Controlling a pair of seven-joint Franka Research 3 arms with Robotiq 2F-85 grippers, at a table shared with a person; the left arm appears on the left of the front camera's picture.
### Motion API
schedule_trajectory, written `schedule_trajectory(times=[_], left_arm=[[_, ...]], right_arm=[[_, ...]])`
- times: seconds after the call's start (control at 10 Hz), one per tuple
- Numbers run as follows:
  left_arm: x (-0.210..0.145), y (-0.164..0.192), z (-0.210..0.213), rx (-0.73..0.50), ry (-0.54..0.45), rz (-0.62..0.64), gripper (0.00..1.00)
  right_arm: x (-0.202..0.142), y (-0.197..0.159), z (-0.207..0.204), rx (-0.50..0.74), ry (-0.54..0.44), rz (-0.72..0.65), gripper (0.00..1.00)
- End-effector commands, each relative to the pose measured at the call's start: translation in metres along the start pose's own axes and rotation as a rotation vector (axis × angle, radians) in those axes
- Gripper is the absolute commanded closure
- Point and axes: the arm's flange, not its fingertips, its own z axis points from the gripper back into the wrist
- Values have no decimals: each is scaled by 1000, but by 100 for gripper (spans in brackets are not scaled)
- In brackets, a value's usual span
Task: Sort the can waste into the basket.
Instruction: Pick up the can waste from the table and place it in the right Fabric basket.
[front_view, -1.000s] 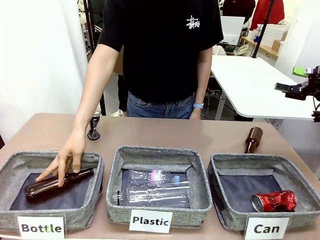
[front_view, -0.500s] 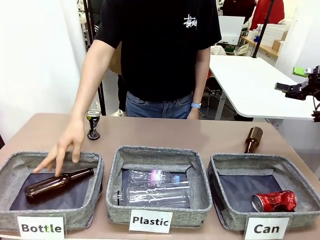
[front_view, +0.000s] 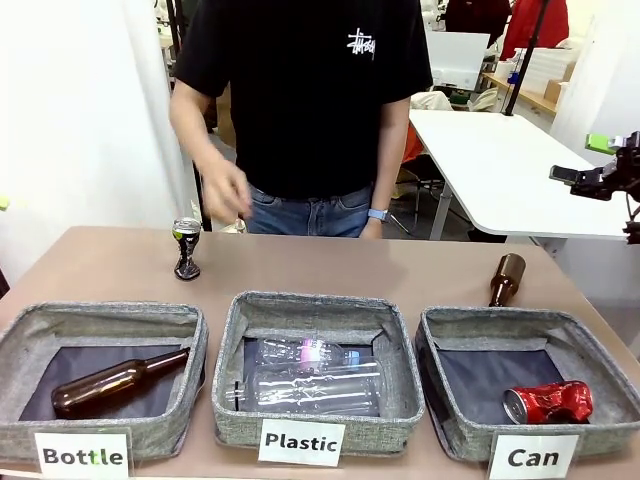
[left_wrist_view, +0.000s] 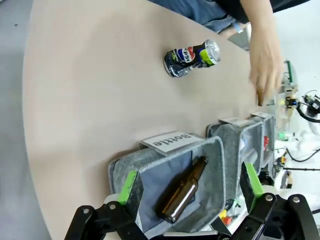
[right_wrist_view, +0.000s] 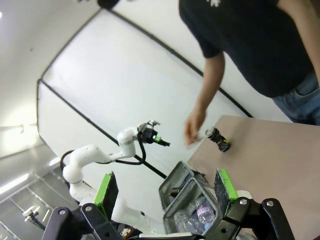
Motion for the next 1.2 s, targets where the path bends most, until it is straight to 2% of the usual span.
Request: schedule_trajectory(times=[0.0, 0.2, 0.3, 0.5, 0.7, 0.9, 1.0, 1.1], left_arm=[[-2, -9, -14, 52, 15, -4, 0], [12, -17, -64, 139, 30, -54, 0], [19, -21, -86, 102, 23, -127, 0], [40, -21, -131, 61, -56, -228, 0], [49, -14, -178, 82, -34, -249, 0], [61, -8, -206, 85, -83, -319, 0], [74, -8, -204, 91, -128, -177, 0], [51, -13, -201, 95, -35, -272, 0]], right_arm=[[0, 3, 1, 10, 8, 10, 0], [0, 3, 1, 10, 8, 10, 0], [0, 3, 1, 10, 8, 10, 0], [0, 3, 1, 10, 8, 10, 0], [0, 3, 1, 10, 8, 10, 0], [0, 3, 1, 10, 8, 10, 0], [0, 3, 1, 10, 8, 10, 0], [0, 3, 1, 10, 8, 10, 0]])
